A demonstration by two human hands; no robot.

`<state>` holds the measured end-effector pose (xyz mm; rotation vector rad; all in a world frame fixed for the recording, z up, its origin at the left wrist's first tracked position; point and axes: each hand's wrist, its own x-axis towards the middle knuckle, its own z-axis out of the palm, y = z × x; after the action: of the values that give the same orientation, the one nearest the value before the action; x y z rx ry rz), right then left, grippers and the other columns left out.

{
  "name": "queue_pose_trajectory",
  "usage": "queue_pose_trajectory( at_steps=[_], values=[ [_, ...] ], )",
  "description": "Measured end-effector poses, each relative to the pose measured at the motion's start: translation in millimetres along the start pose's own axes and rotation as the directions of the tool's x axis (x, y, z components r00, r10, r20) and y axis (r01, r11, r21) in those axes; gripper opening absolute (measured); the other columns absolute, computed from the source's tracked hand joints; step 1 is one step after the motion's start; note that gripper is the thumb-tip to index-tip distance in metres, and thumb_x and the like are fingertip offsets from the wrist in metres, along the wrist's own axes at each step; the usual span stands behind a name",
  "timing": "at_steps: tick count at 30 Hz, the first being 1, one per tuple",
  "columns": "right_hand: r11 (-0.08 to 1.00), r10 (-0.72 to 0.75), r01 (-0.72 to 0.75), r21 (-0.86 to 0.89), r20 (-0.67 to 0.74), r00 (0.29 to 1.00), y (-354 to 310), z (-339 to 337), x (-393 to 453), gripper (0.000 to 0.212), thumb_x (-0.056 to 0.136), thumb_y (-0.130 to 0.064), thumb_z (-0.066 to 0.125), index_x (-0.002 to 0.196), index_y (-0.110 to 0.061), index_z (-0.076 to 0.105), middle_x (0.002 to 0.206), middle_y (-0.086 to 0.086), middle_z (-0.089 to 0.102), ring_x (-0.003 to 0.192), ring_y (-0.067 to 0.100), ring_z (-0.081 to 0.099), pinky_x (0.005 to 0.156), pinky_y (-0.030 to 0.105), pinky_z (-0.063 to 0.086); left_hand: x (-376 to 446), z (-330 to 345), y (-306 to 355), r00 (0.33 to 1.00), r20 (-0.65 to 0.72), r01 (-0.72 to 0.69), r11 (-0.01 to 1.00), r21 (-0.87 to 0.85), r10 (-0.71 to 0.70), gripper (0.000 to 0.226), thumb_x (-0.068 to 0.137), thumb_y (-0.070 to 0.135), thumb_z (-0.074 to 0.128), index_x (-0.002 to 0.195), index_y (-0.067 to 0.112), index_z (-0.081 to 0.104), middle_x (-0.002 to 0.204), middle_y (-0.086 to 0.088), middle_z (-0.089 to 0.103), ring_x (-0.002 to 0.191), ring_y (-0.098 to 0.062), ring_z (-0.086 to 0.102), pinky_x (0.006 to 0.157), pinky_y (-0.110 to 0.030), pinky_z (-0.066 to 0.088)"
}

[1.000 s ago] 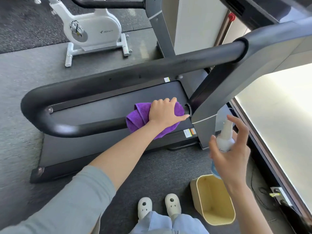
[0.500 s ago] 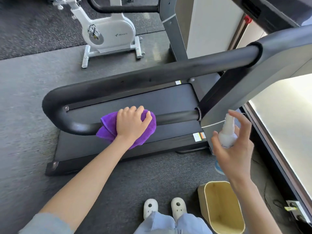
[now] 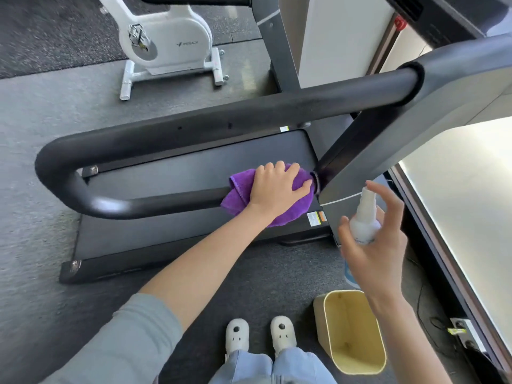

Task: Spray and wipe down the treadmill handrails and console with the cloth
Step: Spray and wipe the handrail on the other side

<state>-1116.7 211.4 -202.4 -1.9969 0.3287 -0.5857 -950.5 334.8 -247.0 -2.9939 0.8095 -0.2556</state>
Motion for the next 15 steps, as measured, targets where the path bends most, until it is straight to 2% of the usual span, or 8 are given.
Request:
queue_pose_trajectory(
  at_steps=[2,5,7,11,15],
  values=[
    [1.0,-0.009,0.009,0.003,0.023,1.0,-4,7,2,0.065,0.088,-0.002,0.068,0.129,-0.044,0.041,0.077,0.0,0.056,0.057,0.027,0.055,0.055,0.04,0.051,-18,-3,-36,0.999,-0.033,0.042,0.999,-0.025,-0.043,0.052,0.095,0.059,0.032,0.097,0.019,0.063,0.079,-0.003,0.065,0.072,-0.025,0.061,0.062,-0.033,0.043],
    [0.998,-0.062,0.062,-0.006,0.057,0.996,-13,20,4,0.067,0.087,0.001,0.069,0.131,-0.04,0.041,0.083,0.005,0.057,0.057,0.021,0.053,0.053,0.038,0.051,-52,-11,-89,0.986,-0.115,0.122,0.992,-0.028,-0.125,0.051,0.093,0.057,0.033,0.081,0.016,0.062,0.067,-0.002,0.062,0.062,-0.023,0.059,0.058,-0.031,0.041],
    [0.995,-0.1,0.1,0.005,0.084,0.991,-22,29,3,0.068,0.087,0.001,0.069,0.131,-0.041,0.041,0.086,0.006,0.058,0.056,0.017,0.052,0.053,0.031,0.048,-76,-14,-120,0.974,-0.162,0.158,0.987,-0.007,-0.157,0.051,0.093,0.054,0.034,0.08,0.014,0.063,0.067,-0.003,0.061,0.061,-0.024,0.057,0.058,-0.032,0.044],
    [0.987,-0.159,0.156,0.035,0.124,0.979,-40,41,1,0.072,0.085,0.003,0.07,0.129,-0.045,0.04,0.086,0.003,0.057,0.059,0.02,0.052,0.053,0.023,0.045,-115,-26,-177,0.952,-0.23,0.215,0.976,0.042,-0.201,0.049,0.092,0.048,0.036,0.079,0.011,0.065,0.066,-0.006,0.061,0.06,-0.027,0.056,0.059,-0.034,0.042],
    [0.979,-0.205,0.199,0.051,0.16,0.966,-53,46,-2,0.072,0.087,0.002,0.07,0.129,-0.047,0.039,0.084,0.003,0.055,0.055,0.024,0.054,0.051,0.033,0.047,-126,-35,-193,0.951,-0.219,0.227,0.974,0.009,-0.219,0.052,0.093,0.048,0.031,0.085,0.009,0.064,0.072,-0.007,0.062,0.068,-0.028,0.056,0.064,-0.04,0.045]
  ],
)
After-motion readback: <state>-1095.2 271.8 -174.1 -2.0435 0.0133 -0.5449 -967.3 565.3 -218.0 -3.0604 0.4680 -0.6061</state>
